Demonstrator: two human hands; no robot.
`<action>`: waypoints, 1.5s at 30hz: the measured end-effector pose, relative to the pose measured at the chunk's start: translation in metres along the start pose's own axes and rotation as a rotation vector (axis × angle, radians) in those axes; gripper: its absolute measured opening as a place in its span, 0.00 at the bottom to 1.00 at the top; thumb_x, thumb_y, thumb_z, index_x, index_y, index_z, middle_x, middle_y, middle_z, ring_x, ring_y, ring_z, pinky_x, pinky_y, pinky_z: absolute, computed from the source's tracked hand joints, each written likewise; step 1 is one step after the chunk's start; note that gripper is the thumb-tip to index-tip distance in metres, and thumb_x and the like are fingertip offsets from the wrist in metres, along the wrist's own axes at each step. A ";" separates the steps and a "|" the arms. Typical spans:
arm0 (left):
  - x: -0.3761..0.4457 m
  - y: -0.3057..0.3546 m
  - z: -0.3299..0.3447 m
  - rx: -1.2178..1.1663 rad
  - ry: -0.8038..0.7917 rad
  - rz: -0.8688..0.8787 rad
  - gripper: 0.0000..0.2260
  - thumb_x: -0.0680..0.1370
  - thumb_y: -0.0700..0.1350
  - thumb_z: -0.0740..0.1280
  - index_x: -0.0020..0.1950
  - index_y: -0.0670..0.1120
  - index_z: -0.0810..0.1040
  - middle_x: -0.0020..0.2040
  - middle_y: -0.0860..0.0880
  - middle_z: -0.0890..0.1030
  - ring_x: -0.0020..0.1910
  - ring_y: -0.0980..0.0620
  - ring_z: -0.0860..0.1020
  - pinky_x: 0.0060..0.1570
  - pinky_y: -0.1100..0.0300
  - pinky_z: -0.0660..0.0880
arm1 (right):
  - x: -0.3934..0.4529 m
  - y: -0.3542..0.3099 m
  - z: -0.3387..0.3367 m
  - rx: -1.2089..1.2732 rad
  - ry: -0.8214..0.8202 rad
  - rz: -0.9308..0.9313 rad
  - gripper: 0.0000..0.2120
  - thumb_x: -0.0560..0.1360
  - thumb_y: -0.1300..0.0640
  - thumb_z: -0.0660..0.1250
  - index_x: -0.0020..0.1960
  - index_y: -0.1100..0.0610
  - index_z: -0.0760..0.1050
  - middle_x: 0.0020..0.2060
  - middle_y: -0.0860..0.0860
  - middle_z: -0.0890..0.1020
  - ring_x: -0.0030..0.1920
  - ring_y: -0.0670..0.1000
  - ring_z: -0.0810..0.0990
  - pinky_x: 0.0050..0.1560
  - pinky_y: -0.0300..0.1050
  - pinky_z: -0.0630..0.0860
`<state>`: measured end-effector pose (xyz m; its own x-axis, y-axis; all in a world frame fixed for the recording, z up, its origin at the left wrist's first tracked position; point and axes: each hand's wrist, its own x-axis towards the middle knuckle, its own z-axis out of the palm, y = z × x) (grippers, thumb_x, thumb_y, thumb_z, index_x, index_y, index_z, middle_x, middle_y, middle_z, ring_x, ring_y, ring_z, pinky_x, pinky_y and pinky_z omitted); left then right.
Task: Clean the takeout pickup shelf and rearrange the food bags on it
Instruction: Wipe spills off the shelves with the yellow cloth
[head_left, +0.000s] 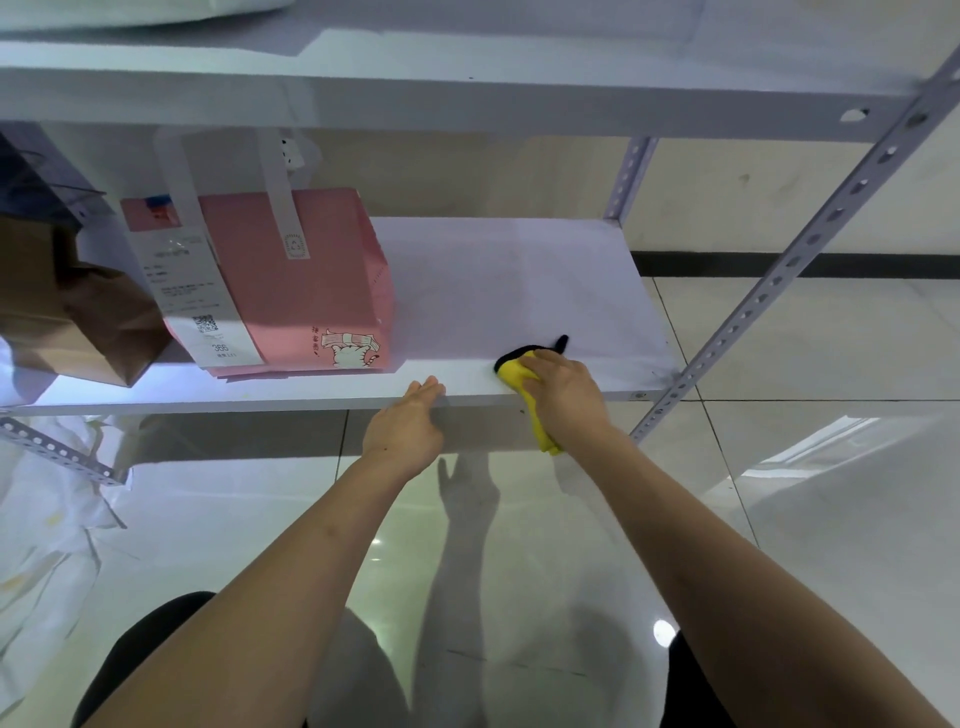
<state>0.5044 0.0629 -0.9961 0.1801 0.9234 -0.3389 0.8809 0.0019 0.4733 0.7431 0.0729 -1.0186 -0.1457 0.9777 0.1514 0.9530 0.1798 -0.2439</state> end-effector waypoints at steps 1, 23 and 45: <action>0.000 -0.001 0.001 -0.007 -0.002 0.004 0.39 0.71 0.32 0.57 0.81 0.56 0.62 0.83 0.57 0.56 0.80 0.51 0.62 0.72 0.49 0.68 | 0.001 0.007 0.000 -0.028 0.026 0.035 0.18 0.81 0.59 0.67 0.70 0.56 0.78 0.71 0.54 0.77 0.73 0.57 0.72 0.74 0.50 0.66; -0.005 0.010 -0.003 0.108 0.007 -0.037 0.38 0.74 0.34 0.59 0.82 0.59 0.59 0.83 0.61 0.53 0.82 0.60 0.54 0.79 0.43 0.52 | -0.026 0.004 -0.011 -0.125 -0.059 0.163 0.32 0.66 0.65 0.80 0.68 0.50 0.79 0.72 0.50 0.74 0.60 0.63 0.75 0.59 0.49 0.71; -0.005 0.008 -0.006 0.197 -0.019 0.092 0.33 0.73 0.33 0.61 0.79 0.49 0.64 0.81 0.51 0.61 0.75 0.46 0.68 0.70 0.49 0.67 | -0.010 -0.058 -0.011 -0.161 -0.222 0.226 0.19 0.78 0.61 0.65 0.68 0.51 0.74 0.67 0.50 0.73 0.54 0.57 0.70 0.54 0.47 0.65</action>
<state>0.5076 0.0603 -0.9862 0.2700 0.9089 -0.3178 0.9286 -0.1586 0.3354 0.6918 0.0518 -0.9957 0.0360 0.9938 -0.1055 0.9949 -0.0456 -0.0902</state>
